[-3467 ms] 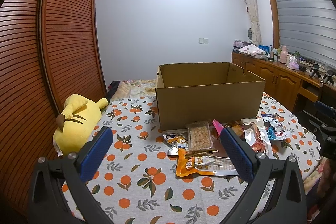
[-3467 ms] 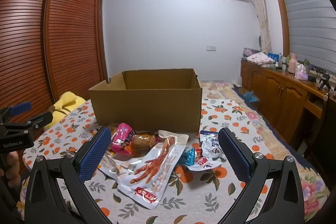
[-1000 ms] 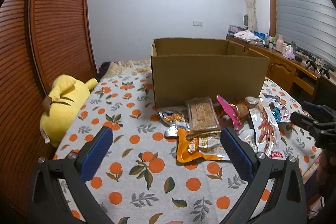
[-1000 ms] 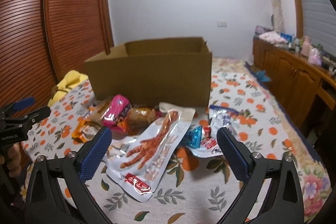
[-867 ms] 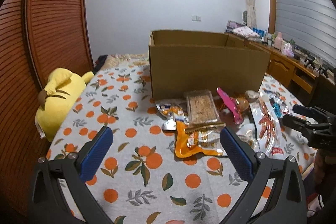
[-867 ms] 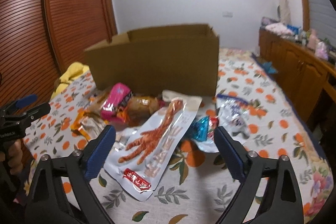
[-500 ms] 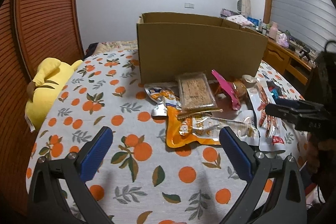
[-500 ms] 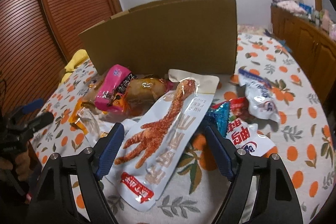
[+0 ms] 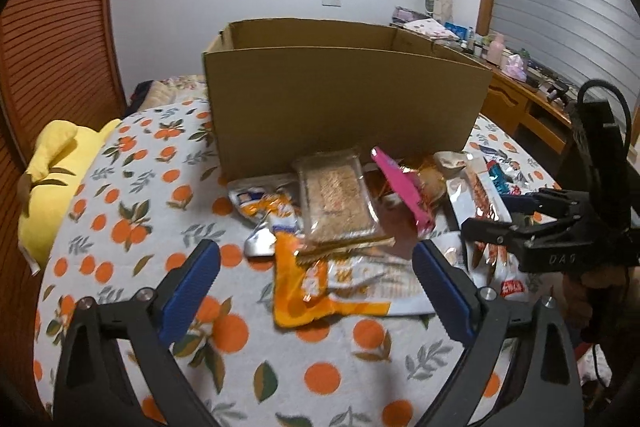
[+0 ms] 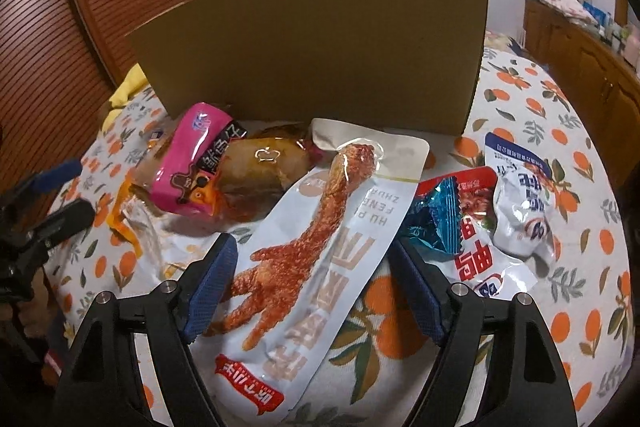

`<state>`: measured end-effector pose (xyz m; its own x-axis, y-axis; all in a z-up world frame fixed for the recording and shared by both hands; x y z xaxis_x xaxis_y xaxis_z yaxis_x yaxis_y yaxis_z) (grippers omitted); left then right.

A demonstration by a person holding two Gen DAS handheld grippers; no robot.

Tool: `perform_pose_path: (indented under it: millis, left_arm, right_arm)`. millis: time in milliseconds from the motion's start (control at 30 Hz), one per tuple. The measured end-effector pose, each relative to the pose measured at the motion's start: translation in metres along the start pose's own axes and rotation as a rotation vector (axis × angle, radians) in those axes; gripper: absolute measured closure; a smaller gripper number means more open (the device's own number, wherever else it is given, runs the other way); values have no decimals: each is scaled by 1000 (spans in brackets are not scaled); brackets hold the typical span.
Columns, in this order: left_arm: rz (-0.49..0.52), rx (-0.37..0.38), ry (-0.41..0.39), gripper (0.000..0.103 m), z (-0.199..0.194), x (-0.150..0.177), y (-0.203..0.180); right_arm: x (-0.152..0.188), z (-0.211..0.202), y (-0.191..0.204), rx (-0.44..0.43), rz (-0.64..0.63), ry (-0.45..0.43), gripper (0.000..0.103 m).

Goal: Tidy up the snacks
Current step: 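Grasp the clear rice-cracker bar with the left tool while the right tool grasps the white chicken-feet pouch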

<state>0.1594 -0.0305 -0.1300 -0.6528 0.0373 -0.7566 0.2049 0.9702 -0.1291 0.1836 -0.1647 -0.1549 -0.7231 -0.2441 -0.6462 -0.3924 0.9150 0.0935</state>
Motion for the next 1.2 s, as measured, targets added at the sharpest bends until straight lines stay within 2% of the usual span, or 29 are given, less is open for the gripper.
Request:
perform_pose_path:
  millis: [133, 300, 367, 667, 767, 867, 967, 1100, 1200]
  left_arm:
    - [-9, 27, 26, 10, 12, -11, -1]
    - [-13, 48, 88, 24, 35, -16, 2]
    - [-8, 53, 110, 26, 42, -16, 2]
    - [18, 72, 167, 27, 65, -23, -9]
    - [0, 68, 178, 39, 70, -26, -8]
    - [1, 69, 179, 46, 73, -28, -9]
    - [-4, 64, 192, 46, 77, -26, -5]
    - [-1, 67, 196, 58, 80, -23, -4]
    - [1, 56, 185, 60, 75, -23, 0]
  right_arm:
    - [-2, 4, -1, -6, -14, 5, 25]
    - [-1, 4, 1, 5, -27, -6, 25]
    - [-1, 4, 1, -1, -20, -9, 25]
    - [-1, 3, -2, -1, -4, -28, 30]
    - [0, 3, -2, 2, -6, -31, 30]
    - [0, 3, -2, 4, -8, -32, 30]
    - [0, 2, -2, 2, -8, -33, 31]
    - [1, 2, -1, 1, -5, -33, 31]
    - [1, 2, -1, 3, -7, -32, 31]
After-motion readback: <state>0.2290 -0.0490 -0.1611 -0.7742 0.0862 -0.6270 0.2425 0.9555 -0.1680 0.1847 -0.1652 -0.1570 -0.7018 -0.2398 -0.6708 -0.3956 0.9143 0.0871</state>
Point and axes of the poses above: each gripper's, at about its wrist camera, not at the fingertips, and z roughly the way its jaws point, y to its left, x to its underside, the point moved 10 cm from there along z, roughly the way its jaws point, and after that the axes turned 3 degrees about -z, right-handed, at the moved point
